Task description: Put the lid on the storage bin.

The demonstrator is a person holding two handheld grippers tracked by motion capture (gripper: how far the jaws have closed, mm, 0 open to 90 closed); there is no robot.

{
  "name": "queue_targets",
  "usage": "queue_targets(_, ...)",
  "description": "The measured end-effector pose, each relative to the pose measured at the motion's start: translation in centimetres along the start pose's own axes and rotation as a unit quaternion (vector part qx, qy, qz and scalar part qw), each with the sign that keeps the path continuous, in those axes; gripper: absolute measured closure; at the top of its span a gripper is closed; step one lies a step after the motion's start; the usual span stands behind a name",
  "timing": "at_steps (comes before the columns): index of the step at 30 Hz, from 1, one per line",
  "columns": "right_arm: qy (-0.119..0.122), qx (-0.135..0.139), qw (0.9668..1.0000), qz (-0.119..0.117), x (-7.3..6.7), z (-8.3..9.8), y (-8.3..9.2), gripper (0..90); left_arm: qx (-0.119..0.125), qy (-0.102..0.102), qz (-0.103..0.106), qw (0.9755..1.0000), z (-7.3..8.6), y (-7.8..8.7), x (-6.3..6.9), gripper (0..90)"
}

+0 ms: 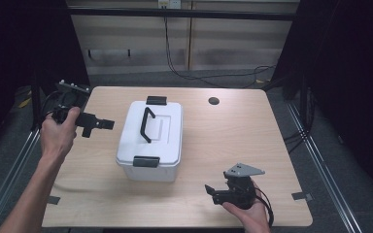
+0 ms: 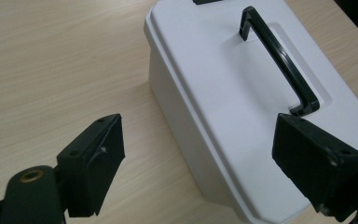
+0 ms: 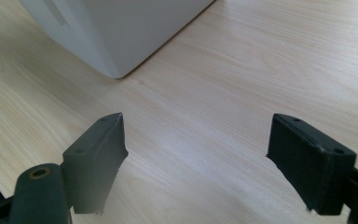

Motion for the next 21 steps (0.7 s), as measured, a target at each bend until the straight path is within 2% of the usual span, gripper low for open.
queue_targets(2,-0.002,-0.001,1.0,0.0,0.0,0.0,0.0,18.7,0.005,0.006,0.003,1.0,0.7,0.0,-0.6,16.7)
queue_targets(4,0.0,0.0,1.0,0.0,0.1,0.0,-0.1,18.8,0.014,0.013,0.019,0.9996,1.5,0.0,-1.2,16.7)
queue_targets(5,0.001,-0.001,1.0,0.0,0.1,0.0,-0.1,18.7,0.014,0.012,0.02,0.9996,1.7,0.0,-1.4,16.6)
queue_targets(6,0.001,-0.001,1.0,0.0,0.1,0.0,-0.1,18.7,0.016,0.016,0.015,0.9996,2.1,0.0,-1.6,16.6)
queue_targets(8,0.0,-0.003,1.0,0.0,0.0,0.0,-0.1,18.7,-0.001,0.013,-0.012,0.9998,2.7,-0.4,-1.9,16.8)
queue_targets(9,-0.001,-0.002,1.0,0.0,0.1,0.0,-0.1,18.7,0.0,0.014,-0.021,0.9997,3.0,-0.5,-2.0,17.4)
queue_targets(12,0.0,-0.001,1.0,0.001,0.1,0.0,-0.1,18.7,0.011,0.003,-0.024,0.9997,4.0,-0.5,-2.3,17.4)
queue_targets(13,0.0,-0.003,1.0,0.001,0.0,0.0,-0.1,18.8,0.018,0.005,-0.02,0.9996,4.4,-0.5,-2.3,17.3)
queue_targets(14,-0.001,-0.003,1.0,0.001,0.0,0.0,-0.1,18.8,0.02,-0.003,-0.016,0.9997,4.8,-0.5,-2.5,17.2)
queue_targets(17,0.001,-0.004,1.0,0.003,0.1,0.0,-0.2,18.8,0.031,0.003,-0.011,0.9995,5.9,-0.8,-2.9,17.2)
queue_targets(21,0.007,-0.004,1.0,0.005,0.0,0.0,-0.2,18.8,0.041,-0.007,-0.009,0.9991,7.6,-1.4,-3.2,17.1)
Point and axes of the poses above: each handheld gripper's, and its own axes: y roughly backward along the jaws, z roughly out of its underside, x roughly to its right, the point moved 1 cm from there along -y, roughly forward along the jaws, and after that the axes turned 9 degrees about y, right-handed, at the moved point
